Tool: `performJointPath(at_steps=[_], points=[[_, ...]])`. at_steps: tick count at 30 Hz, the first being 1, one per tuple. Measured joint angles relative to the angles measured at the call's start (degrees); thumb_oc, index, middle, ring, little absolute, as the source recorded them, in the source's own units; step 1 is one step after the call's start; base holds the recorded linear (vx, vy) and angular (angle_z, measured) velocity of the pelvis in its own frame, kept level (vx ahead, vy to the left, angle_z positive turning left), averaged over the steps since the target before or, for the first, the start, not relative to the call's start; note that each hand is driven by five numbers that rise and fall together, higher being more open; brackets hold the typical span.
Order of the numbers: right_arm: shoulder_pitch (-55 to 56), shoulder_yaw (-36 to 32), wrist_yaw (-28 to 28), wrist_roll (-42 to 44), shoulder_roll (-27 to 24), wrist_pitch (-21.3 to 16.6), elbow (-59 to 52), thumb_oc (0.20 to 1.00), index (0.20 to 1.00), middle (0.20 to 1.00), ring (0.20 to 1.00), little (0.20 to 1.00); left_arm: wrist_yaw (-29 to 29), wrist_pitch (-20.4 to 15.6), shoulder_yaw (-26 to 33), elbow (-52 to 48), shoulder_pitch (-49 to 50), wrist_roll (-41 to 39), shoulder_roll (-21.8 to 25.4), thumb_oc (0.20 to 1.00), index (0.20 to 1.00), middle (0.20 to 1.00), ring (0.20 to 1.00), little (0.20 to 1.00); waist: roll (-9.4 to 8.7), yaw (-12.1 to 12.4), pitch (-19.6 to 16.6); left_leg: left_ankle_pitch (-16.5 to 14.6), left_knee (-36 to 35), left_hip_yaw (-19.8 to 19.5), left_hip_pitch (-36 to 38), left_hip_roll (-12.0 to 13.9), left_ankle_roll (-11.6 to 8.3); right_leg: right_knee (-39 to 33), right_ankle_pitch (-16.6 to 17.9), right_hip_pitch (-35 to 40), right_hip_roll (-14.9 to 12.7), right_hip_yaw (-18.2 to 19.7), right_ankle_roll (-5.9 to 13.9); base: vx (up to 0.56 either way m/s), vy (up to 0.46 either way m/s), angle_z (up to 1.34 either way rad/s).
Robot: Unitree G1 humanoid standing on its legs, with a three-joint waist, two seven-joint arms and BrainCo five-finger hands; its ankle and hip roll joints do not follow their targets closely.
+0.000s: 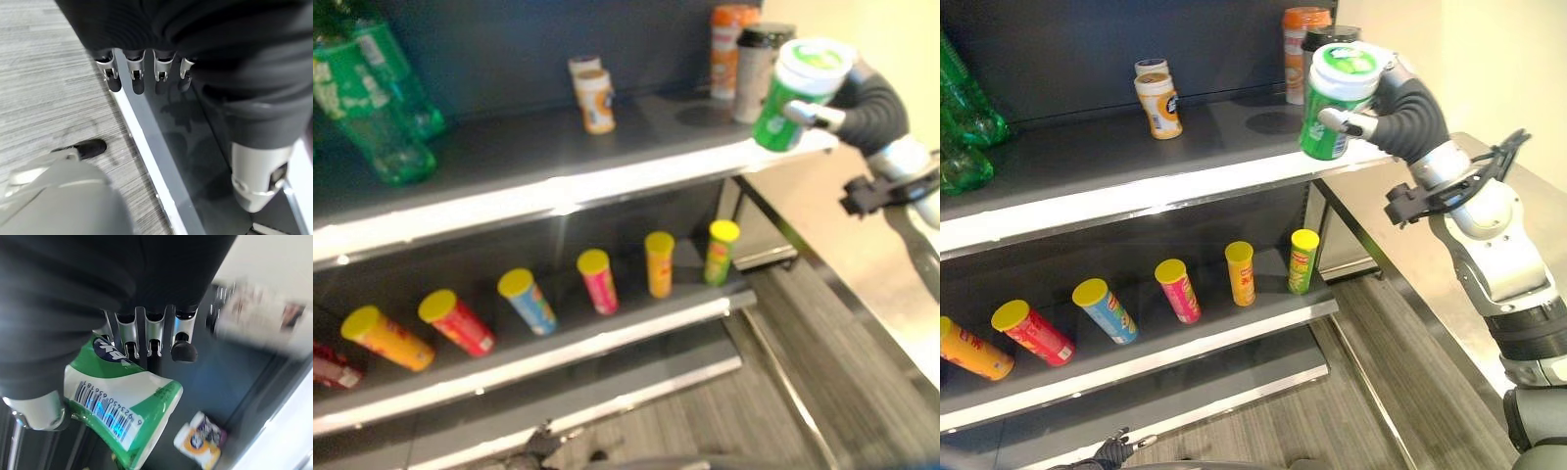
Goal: Put the goods on the table back onto the shelves and tidy them up.
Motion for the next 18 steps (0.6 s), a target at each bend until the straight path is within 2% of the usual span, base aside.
performJointPath(at_steps=[7,8,10,11,13,16,18], points=[[-5.66,5.72,0.64,0.38,2.78,2.44,7.60,0.200,0.200,0.200,0.200,0.200,0.12,0.01,-0.04,1.45,0.07,-0.05,0.10,1.000,1.000,1.000,1.000,1.000,0.42,2.25,-0.27,0.11,0.04,-2.55,-0.96,-0.52,-0.02,-1.09,-0.11,1.69,-0.48,-2.85,0.14,0.01,0.011,0.20],[-5.77,5.80,0.64,0.37,3.39,2.86,8.02,0.200,0.200,0.200,0.200,0.200,0.13,0.01,0.00,1.51,0.74,-0.06,0.14,1.000,1.000,1.000,1.000,1.000,0.50,3.22,-0.22,0.20,0.05,-2.83,-1.33,-0.66,-0.03,-1.15,-0.09,1.68,-0.59,-3.18,0.15,0.01,0.017,0.11],[-6.37,6.75,0.58,0.33,4.54,3.76,10.22,0.200,0.200,0.200,0.200,0.200,0.14,0.06,-0.02,1.93,0.78,-0.08,0.13,1.000,1.000,1.000,1.000,1.000,0.45,2.89,-0.22,0.32,0.05,-3.83,-1.43,-1.00,-0.09,-1.65,-0.03,2.21,-0.83,-4.18,0.24,0.01,0.012,0.23],[-6.61,7.46,0.55,0.33,4.98,3.98,10.83,0.200,0.200,0.200,0.200,0.200,0.15,0.04,-0.02,1.98,1.26,-0.15,0.13,1.000,1.000,1.000,1.000,1.000,0.48,3.79,-0.22,0.32,0.05,-3.96,-1.58,-1.21,-0.08,-1.86,-0.05,2.52,-1.00,-4.41,0.27,0.02,0.021,0.20],[-7.37,7.98,0.46,0.25,7.15,4.01,12.20,0.200,0.200,0.200,0.200,0.200,0.17,0.08,-0.02,2.40,1.67,-0.31,0.10,1.000,1.000,1.000,1.000,1.000,0.62,3.70,-0.20,0.32,0.07,-4.39,-1.85,-1.61,-0.08,-2.02,-0.08,2.52,-1.42,-5.04,0.42,0.01,0.018,0.15],[-7.40,8.17,0.23,0.10,7.50,5.01,12.63,0.200,0.200,0.200,0.200,0.200,0.47,0.12,0.02,2.56,1.68,-0.31,0.21,1.000,1.000,1.000,1.000,1.000,0.55,4.31,-0.17,0.42,0.01,-5.20,-2.19,-2.19,-0.07,-2.02,0.02,2.74,-1.90,-5.83,0.36,0.01,0.015,0.14],[-8.97,8.17,-0.50,-0.97,10.01,5.03,15.11,0.200,0.200,0.200,0.200,0.200,0.94,0.26,0.03,3.19,1.51,-0.32,0.18,1.000,1.000,1.000,1.000,1.000,0.48,4.75,-0.14,0.42,0.00,-5.31,-2.13,-2.26,-0.07,-2.24,0.04,2.97,-1.96,-5.98,0.34,0.03,0.019,0.05]])
